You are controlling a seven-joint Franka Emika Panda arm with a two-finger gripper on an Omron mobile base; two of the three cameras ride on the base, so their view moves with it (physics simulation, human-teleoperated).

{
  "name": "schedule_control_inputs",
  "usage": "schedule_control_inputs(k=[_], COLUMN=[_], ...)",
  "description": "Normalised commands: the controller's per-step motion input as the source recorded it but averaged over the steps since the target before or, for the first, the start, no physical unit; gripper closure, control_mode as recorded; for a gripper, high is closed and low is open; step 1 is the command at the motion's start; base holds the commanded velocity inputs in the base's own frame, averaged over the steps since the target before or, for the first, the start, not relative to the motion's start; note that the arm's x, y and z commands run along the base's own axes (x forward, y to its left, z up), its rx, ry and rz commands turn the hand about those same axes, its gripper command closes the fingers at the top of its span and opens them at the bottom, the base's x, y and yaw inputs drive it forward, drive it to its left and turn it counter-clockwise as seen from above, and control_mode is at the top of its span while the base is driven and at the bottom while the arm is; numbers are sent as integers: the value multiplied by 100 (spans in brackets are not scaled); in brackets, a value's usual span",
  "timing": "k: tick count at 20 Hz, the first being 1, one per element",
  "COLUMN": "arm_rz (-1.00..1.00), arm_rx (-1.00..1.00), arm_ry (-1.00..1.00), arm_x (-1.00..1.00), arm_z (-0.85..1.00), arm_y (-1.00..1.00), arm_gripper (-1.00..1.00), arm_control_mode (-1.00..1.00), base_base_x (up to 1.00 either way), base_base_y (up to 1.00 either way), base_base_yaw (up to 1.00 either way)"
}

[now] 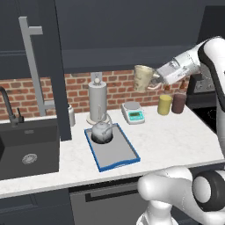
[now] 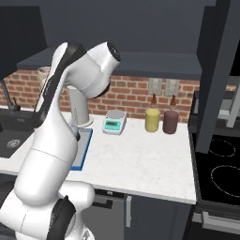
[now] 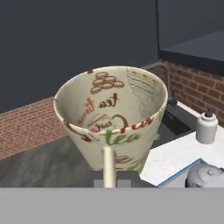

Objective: Pick the kettle from the counter and place it on the tray. Then pick the mug from the cabinet and place it on the tray. Then close the cabinet doors.

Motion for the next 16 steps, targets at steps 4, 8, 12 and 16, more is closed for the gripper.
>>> schedule_control_inputs(k=[4,8,12,16], arm_rz=[23,12,2,0], arm_rx=[-9,-9,-8,-4], arm_ry=[6,0,-11,-17], arm_x=[0,0,0,0], arm_z=[-100,-100,-96,-79], arm_y=[40,24,19,5], arm_gripper=[100,100,100,100], arm_control_mode=[-100,-100,-100,-100], base_base_x=[0,0,0,0], base_base_y=[0,0,0,0], base_base_yaw=[0,0,0,0])
